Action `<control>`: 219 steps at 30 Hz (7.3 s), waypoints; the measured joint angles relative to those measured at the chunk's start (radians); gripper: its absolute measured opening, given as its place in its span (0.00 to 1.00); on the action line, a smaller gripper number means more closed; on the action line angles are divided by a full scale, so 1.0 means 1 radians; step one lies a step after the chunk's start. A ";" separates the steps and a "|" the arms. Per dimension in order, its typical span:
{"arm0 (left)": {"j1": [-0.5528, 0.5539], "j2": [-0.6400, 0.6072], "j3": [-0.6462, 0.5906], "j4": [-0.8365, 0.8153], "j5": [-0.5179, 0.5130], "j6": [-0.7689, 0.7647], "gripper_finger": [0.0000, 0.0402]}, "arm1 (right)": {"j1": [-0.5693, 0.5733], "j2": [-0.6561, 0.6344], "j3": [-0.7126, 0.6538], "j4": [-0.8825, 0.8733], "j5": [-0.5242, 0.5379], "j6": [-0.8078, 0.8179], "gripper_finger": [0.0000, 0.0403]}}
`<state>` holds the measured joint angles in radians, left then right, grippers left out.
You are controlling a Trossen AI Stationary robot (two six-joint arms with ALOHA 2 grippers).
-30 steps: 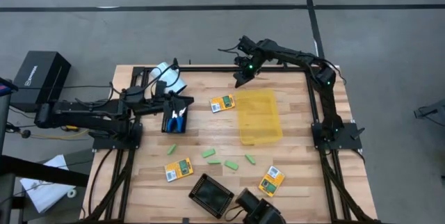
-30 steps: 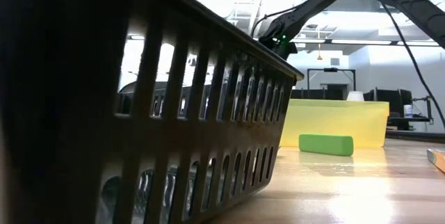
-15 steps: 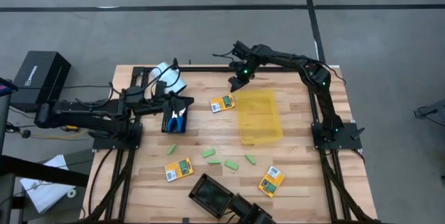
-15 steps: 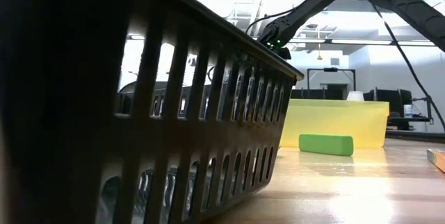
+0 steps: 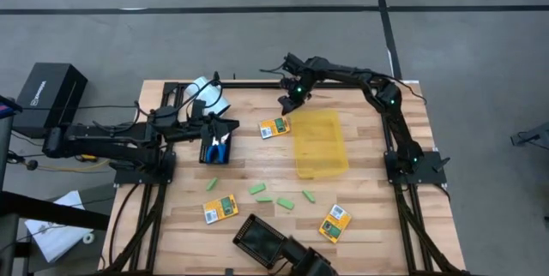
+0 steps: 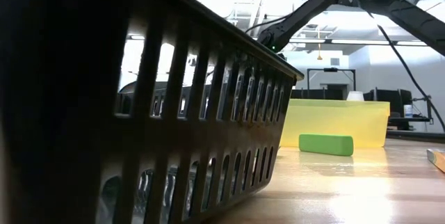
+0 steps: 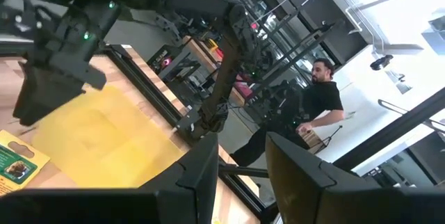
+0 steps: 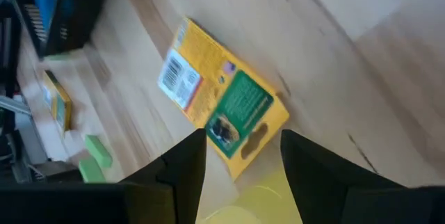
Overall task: Pick & Place School Supplies
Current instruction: Put the top crayon box into the yellow bin
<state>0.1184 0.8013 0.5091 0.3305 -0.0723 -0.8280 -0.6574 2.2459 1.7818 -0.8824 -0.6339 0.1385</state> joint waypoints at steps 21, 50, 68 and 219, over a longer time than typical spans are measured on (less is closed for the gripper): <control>0.000 0.000 0.000 0.002 0.000 -0.010 0.29 | 0.034 0.000 0.020 -0.022 -0.129 0.124 0.41; 0.149 0.357 0.000 -0.098 0.136 0.023 0.29 | -0.023 -0.011 0.106 -0.064 -0.290 0.145 0.44; 0.378 0.870 0.328 0.046 0.422 0.195 0.31 | -0.069 -0.013 0.477 -0.116 -0.366 0.188 0.45; 0.352 0.803 0.455 -0.554 0.436 0.986 0.34 | -0.055 -0.067 0.575 -0.251 -0.390 0.098 0.42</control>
<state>0.4706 1.6043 0.9642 -0.2236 0.3635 0.1580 -0.7122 2.1794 2.3569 -1.1332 -1.0235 0.2363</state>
